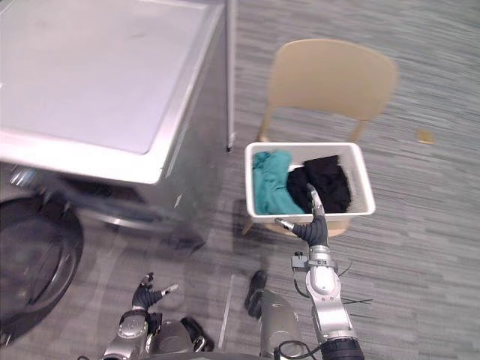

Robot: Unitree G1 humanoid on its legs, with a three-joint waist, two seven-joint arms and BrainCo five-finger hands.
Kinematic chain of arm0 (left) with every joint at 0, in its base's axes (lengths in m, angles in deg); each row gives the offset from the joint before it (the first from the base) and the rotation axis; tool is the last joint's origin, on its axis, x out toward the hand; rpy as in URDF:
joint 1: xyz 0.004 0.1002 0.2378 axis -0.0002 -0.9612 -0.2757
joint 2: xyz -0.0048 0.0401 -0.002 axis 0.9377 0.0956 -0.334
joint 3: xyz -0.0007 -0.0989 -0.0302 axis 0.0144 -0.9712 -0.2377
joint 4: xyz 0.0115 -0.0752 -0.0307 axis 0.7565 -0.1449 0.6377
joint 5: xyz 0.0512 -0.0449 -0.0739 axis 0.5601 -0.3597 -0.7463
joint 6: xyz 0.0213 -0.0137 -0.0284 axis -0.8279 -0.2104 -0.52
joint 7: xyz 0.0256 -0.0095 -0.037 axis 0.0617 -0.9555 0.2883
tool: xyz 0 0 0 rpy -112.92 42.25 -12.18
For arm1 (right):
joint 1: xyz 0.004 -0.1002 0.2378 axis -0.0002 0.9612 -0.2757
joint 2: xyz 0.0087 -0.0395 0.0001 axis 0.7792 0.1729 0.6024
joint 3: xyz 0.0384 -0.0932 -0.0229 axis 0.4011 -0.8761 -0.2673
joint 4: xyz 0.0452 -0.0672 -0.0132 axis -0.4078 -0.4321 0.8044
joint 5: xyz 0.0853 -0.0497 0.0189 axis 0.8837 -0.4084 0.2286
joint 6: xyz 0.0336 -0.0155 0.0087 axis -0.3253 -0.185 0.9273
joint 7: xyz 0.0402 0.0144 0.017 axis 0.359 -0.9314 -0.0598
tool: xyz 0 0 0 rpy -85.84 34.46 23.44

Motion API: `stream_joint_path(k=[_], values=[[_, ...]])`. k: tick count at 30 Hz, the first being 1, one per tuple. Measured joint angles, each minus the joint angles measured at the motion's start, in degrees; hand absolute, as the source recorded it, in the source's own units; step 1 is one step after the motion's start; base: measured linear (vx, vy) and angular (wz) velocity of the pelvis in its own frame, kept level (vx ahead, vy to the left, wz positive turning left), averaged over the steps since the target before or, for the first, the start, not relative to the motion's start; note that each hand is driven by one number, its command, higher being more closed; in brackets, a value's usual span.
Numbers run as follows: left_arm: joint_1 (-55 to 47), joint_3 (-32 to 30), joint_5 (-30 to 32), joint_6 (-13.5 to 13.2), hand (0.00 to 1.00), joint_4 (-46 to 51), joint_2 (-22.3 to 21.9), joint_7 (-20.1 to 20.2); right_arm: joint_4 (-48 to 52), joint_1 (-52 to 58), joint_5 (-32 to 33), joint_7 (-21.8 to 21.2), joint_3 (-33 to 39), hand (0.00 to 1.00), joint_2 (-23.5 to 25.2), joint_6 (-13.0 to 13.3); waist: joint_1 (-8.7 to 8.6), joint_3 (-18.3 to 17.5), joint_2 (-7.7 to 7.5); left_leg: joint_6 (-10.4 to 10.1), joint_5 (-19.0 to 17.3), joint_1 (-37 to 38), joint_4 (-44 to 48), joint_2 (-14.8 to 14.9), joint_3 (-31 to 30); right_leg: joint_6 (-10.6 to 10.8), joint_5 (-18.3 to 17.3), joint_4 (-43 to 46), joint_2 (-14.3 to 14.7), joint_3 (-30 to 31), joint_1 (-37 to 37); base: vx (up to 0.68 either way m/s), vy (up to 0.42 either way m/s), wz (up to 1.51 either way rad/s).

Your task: Pick up the laundry basket with both hands and put the clothes into the washing machine.

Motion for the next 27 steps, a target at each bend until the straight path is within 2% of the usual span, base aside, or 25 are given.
stream_joint_path(k=[1, 2, 3, 4, 5, 6, 7, 8, 10, 13, 18, 21, 22, 26, 27], values=[[0.1, 0.1, 0.2, 0.0, 0.00, -0.2, 0.0, 0.1, -0.1, -0.1, 0.0, 0.0, -0.1, 0.00, -0.3, 0.0, 0.02, 0.0, 0.08, -0.9, -1.4, -1.2, 1.4, -0.8, -2.4, -0.1, 0.0, -0.4, 0.1, 0.9, 0.4, 0.23, 0.014, -0.66], [0.4, 0.2, 0.4, -0.6, 0.00, -0.3, -0.1, 0.2, -0.7, -1.0, 0.0, 0.2, 0.1, 0.00, -0.6, 0.0, 0.27, -0.1, 0.02, -3.5, -4.8, -3.6, 0.6, -3.5, -7.0, -0.1, 0.2, -1.2, 0.0, 2.9, 1.2, 0.22, 0.029, -0.59], [0.5, 0.2, 0.4, -0.6, 0.00, -0.3, -0.1, 0.2, -1.3, -1.6, -0.1, 0.3, 0.3, 0.00, -0.6, 0.0, 0.28, -0.1, 0.02, -4.0, -5.8, -4.1, -0.9, -4.8, -8.6, 0.1, 0.3, -1.7, 0.0, 3.7, 1.6, 0.21, 0.046, -0.68], [0.6, 0.5, 0.5, -0.9, 0.00, -0.3, -0.1, 0.2, -2.9, -2.8, -0.1, 0.4, 0.4, 0.00, -0.7, -0.2, 0.56, -0.1, 0.01, -4.7, -7.3, -4.4, -5.8, -7.5, -11.2, 0.6, 0.7, -2.7, -0.2, 5.0, 2.4, 0.18, 0.119, -0.59], [0.7, 0.6, 0.5, -1.1, 0.00, -0.4, -0.5, 0.2, -5.6, -4.5, -0.1, 1.3, 0.6, 0.00, -1.0, -0.5, 0.71, -0.1, 0.06, -5.2, -7.9, -4.5, -15.9, -11.6, -14.9, 1.6, 1.4, -3.9, -0.8, 6.8, 3.4, 0.17, 0.141, -0.58], [0.7, 0.7, 0.5, -1.1, 0.00, -0.4, -0.7, 0.2, -6.5, -5.1, -0.1, 1.4, 0.6, 0.00, -1.2, -0.8, 0.79, -0.3, 0.28, -5.5, -7.7, -4.6, -20.7, -13.1, -16.5, 2.1, 1.8, -4.3, -1.0, 7.3, 3.5, 0.17, 0.220, -0.55], [0.7, 1.0, 0.6, -1.0, 0.00, -0.4, -1.5, 0.3, -8.3, -6.4, -0.2, 1.8, 0.6, 0.00, -2.0, -1.2, 0.94, -0.9, 1.36, -7.7, -5.5, -3.8, -30.9, -15.2, -19.7, 3.1, 2.4, -5.2, -0.9, 8.3, 3.5, 0.10, 0.241, -0.60], [1.0, 1.2, 0.4, -1.0, 0.00, -1.0, -1.9, 0.3, -10.3, -7.5, -0.5, 2.3, 0.6, 0.00, -2.0, -1.8, 1.99, -1.4, 1.37, -7.2, -1.8, -3.1, -33.5, -16.5, -19.7, 4.7, 3.3, -6.6, -1.1, 10.2, 3.6, 0.10, 0.238, -0.61], [1.0, 1.5, 0.6, -1.0, 0.00, -1.7, -1.7, 0.4, -10.6, -7.9, -1.3, 2.4, 1.0, 0.00, -2.2, -2.2, 2.19, -1.8, 0.97, -7.0, -1.7, -2.4, -34.8, -18.7, -18.8, 6.7, 4.7, -10.1, -2.7, 10.7, 5.1, 0.10, 0.174, -0.15], [1.1, 1.9, 0.6, -1.0, 0.00, -1.9, -1.3, 0.3, -14.7, -10.8, -2.7, 2.4, 0.8, 0.00, -2.6, -2.5, 2.38, -2.1, 0.52, -5.6, -1.0, -2.1, -36.7, -21.6, -18.7, 8.2, 5.7, -12.1, -5.2, 10.6, 5.7, 0.07, 0.203, 0.18], [1.7, 1.2, 0.6, -1.0, 0.00, -2.3, 0.4, 0.3, -26.5, -21.3, -4.4, 2.3, -3.7, 0.00, -3.0, -4.0, 3.61, -1.7, 0.35, -5.2, -0.7, -4.5, -36.5, -22.5, -18.9, 8.9, 6.7, -12.7, -6.0, 10.5, 3.7, -0.01, 0.059, 0.04], [4.2, 0.4, 0.5, -1.0, 0.00, -2.6, 1.2, 0.1, -32.8, -31.1, -4.8, 2.3, -6.6, 0.00, -5.3, -4.8, 4.33, 2.9, 0.79, -5.0, -0.9, -8.9, -33.8, -21.8, -20.0, 8.4, 7.8, -12.4, -5.3, 10.0, 1.3, -0.11, 0.002, 0.11], [5.4, 0.2, 0.4, -1.0, 0.00, -2.7, 1.6, 0.0, -35.1, -35.3, -5.0, 2.4, -7.0, 0.00, -6.5, -4.9, 5.07, 4.7, 0.90, -4.8, -0.9, -10.8, -33.0, -21.8, -20.4, 8.4, 8.1, -12.2, -5.0, 10.0, -0.3, -0.16, 0.013, 0.05], [6.8, 0.2, -0.6, -1.1, 0.00, -3.4, 1.6, -0.8, -43.2, -44.5, -5.3, 3.0, -7.1, 0.00, -9.7, -6.2, 6.18, 6.9, 1.58, -3.5, 0.1, -16.5, -32.3, -21.8, -22.5, 8.0, 8.7, -11.6, -5.1, 8.0, -4.5, -0.10, -0.005, 0.27], [7.4, 0.2, -1.5, -1.1, 0.00, -4.2, 1.5, -1.1, -44.9, -46.0, -5.7, 3.6, -7.2, 0.00, -10.1, -6.3, 7.01, 7.0, 1.68, -3.3, 0.4, -17.7, -32.2, -21.9, -22.9, 7.8, 8.9, -11.6, -5.0, 7.6, -5.4, -0.02, -0.006, 0.15]])
